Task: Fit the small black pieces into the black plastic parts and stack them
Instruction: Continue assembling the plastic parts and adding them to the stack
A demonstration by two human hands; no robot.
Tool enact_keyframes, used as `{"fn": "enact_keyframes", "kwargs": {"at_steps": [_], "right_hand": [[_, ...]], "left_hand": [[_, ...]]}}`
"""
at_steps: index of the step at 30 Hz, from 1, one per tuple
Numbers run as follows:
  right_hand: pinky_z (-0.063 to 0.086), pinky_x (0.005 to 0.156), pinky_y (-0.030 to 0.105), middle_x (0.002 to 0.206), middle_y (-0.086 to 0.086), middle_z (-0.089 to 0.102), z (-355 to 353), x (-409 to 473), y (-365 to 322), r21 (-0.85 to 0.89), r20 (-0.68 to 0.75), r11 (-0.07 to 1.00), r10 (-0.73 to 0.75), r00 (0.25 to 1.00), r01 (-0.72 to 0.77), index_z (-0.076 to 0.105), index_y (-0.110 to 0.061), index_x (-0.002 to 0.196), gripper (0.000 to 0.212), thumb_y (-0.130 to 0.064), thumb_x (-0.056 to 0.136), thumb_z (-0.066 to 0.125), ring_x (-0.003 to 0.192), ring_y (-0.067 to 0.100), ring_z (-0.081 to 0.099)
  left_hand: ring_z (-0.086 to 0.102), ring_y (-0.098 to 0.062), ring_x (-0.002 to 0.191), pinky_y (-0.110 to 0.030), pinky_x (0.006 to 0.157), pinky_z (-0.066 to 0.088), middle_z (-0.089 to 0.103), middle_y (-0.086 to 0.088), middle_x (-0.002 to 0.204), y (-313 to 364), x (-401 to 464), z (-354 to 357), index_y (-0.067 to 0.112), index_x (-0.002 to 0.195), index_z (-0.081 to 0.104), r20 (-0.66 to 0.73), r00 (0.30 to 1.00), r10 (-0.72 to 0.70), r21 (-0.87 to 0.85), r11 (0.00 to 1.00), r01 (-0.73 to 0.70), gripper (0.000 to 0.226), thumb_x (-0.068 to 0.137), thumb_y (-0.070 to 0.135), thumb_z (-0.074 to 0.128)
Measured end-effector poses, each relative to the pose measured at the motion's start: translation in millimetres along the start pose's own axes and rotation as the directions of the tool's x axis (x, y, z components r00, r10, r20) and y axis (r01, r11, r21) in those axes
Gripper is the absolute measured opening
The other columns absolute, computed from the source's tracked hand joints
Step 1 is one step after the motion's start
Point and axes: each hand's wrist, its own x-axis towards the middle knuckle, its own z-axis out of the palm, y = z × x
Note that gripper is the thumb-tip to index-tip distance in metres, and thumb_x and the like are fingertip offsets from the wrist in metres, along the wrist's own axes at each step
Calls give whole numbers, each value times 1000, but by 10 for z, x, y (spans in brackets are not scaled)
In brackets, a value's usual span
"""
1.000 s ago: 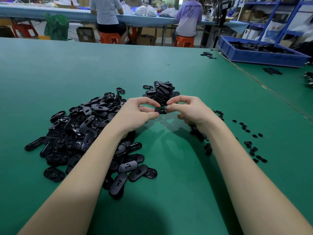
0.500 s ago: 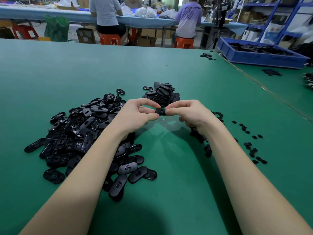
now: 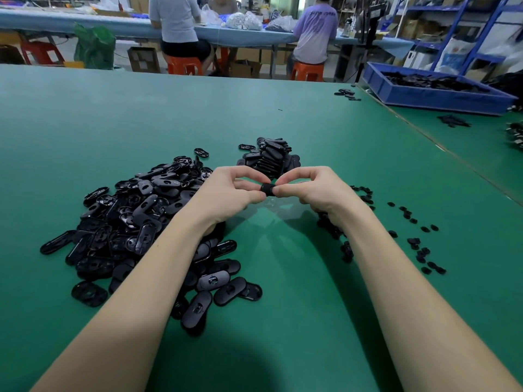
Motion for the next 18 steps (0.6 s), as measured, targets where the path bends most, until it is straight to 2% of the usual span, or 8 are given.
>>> {"fn": "enact_keyframes", "kwargs": {"at_steps": [2,4,7,9,12,15,18], "right_hand": [[31,56,22,70,-13,68,-16,-17,-2,22,12,1000,10,1000,-11,79,-31,86,20,-38,72,90,46,-6,47],[32,56,22,79,-7,72,-27,-38,-8,59,37,998,17,999,-20,80,-33,87,21,-43,71,90,59,4,48],[30,53,23,81,1,71,-26,-49,-18,67,74,998,12,997,-16,81,-33,82,18,-44,71,89,64,11,40],[29,54,23,80,-1,66,-19,-43,-14,26,83,1000,11,996,-13,80,-30,81,19,-43,71,90,56,7,38],[31,51,18,78,-3,68,-22,-38,8,20,85,1000,-5,996,4,80,-26,78,18,-40,72,90,49,3,38],[30,45,15,80,-3,70,-32,-53,12,36,96,999,-7,995,4,81,-27,79,18,-41,72,90,54,6,37],[30,47,17,82,-9,75,-34,-61,23,49,122,999,14,992,-20,81,-31,79,17,-45,72,88,60,9,38]], "left_hand": [[60,-7,71,-18,63,46,78,2,88,4,2,-18,23,100,74,6,1000,-15,-13,1000,15,24,86,4,72],[62,-4,71,-17,64,47,77,6,85,10,5,-41,25,99,74,13,1000,-25,-31,999,25,25,85,4,71],[60,-9,71,-21,66,47,75,7,81,19,11,-48,23,97,72,18,1000,-25,-4,1000,25,26,85,0,69],[55,-13,70,-26,67,44,75,2,82,20,12,-27,21,95,72,12,1000,-6,60,998,5,26,84,-3,66],[54,-11,65,-25,65,42,76,1,81,15,10,-15,20,94,72,11,1000,7,102,995,-8,27,84,-3,64],[55,-12,68,-24,63,42,76,0,82,31,7,-42,19,97,73,25,1000,14,106,994,-16,24,86,-1,66],[55,-14,71,-24,62,41,75,-1,82,49,-3,-76,18,99,74,57,998,16,108,994,-22,23,86,0,67]]}}
